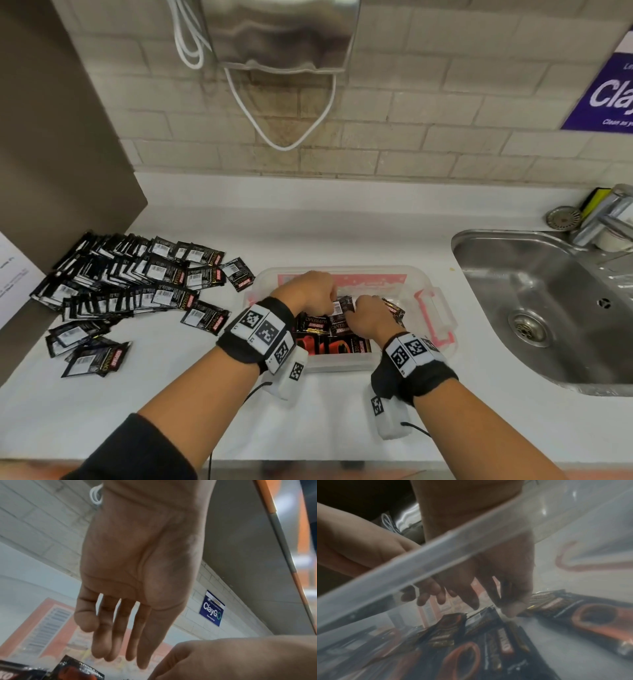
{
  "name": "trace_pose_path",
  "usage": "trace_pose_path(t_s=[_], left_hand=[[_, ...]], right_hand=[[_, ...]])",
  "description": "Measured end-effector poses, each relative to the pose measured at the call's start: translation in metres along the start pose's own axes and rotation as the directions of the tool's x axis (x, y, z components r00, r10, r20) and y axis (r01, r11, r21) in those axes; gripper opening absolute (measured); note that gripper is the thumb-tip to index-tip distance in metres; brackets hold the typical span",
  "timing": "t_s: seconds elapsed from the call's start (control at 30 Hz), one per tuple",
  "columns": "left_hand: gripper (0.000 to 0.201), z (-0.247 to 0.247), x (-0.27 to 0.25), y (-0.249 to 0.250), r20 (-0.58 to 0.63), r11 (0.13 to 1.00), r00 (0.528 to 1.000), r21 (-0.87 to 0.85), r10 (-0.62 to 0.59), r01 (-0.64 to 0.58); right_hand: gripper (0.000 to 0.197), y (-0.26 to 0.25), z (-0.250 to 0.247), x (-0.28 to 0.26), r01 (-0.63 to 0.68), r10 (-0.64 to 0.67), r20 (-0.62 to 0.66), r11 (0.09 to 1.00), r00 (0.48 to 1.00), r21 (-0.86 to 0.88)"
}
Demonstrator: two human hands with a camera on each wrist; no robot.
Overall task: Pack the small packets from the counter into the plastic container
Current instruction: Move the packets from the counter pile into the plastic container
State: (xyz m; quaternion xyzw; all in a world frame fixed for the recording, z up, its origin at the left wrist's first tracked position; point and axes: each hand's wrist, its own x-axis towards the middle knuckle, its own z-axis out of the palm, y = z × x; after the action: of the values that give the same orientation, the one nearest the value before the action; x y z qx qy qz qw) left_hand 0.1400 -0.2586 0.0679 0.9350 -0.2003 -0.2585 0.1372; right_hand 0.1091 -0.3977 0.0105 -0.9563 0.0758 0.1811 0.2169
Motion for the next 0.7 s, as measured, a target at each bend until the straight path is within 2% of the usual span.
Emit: trace_pose_path(t_s=[0.07,0.13,0.23,0.3,0.37,0.43,0.47,0.57,0.63,0.7], left_hand=[[0.038,0.002,-0.004,0.004,0.111,0.994,0.992,0.085,0.058,-0.067],[0.040,0.004,-0.007,0.008,0.180,0.981,0.980,0.157,0.086,-0.115],[0.039,0.002,-0.014,0.010,0.174,0.978,0.977,0.149,0.120,-0.147],[0.038,-0.002,-0.022,0.007,0.111,0.981,0.981,0.095,0.156,-0.167],[0.033,-0.007,-0.031,-0.002,0.007,0.979,0.980,-0.010,0.201,-0.201],[0.029,-0.012,-0.042,-0.017,-0.124,0.965,0.971,-0.140,0.207,-0.223],[0.026,-0.015,-0.048,-0.027,-0.190,0.952,0.963,-0.201,0.193,-0.230],[0.018,-0.025,-0.071,-0.063,-0.346,0.898,0.933,-0.374,0.096,-0.231],[0.015,-0.031,-0.089,-0.092,-0.435,0.856,0.900,-0.474,-0.023,-0.208],[0.015,-0.035,-0.109,-0.124,-0.476,0.815,0.863,-0.560,-0.170,-0.148]], right_hand=[[0.032,0.000,0.002,0.000,0.006,-0.007,0.028,1.000,1.000,0.015],[0.029,0.001,0.003,0.002,0.003,-0.005,0.039,0.999,0.999,0.040],[0.028,0.008,0.005,0.006,-0.012,0.010,0.016,0.995,1.000,0.099],[0.021,0.010,0.005,0.008,-0.025,0.024,0.011,0.994,1.000,0.104],[0.034,0.011,0.004,0.009,-0.041,0.042,-0.012,0.997,0.999,0.059],[0.043,0.007,-0.001,0.006,-0.016,0.021,-0.088,0.998,0.996,0.052],[0.041,0.002,-0.004,0.003,0.018,-0.005,-0.153,0.997,0.988,0.081],[0.020,-0.024,-0.014,-0.010,0.178,-0.094,-0.369,0.964,0.925,0.199],[0.012,-0.049,-0.018,-0.021,0.292,-0.160,-0.432,0.921,0.887,0.258],[0.013,-0.076,-0.018,-0.033,0.400,-0.245,-0.454,0.871,0.857,0.285]])
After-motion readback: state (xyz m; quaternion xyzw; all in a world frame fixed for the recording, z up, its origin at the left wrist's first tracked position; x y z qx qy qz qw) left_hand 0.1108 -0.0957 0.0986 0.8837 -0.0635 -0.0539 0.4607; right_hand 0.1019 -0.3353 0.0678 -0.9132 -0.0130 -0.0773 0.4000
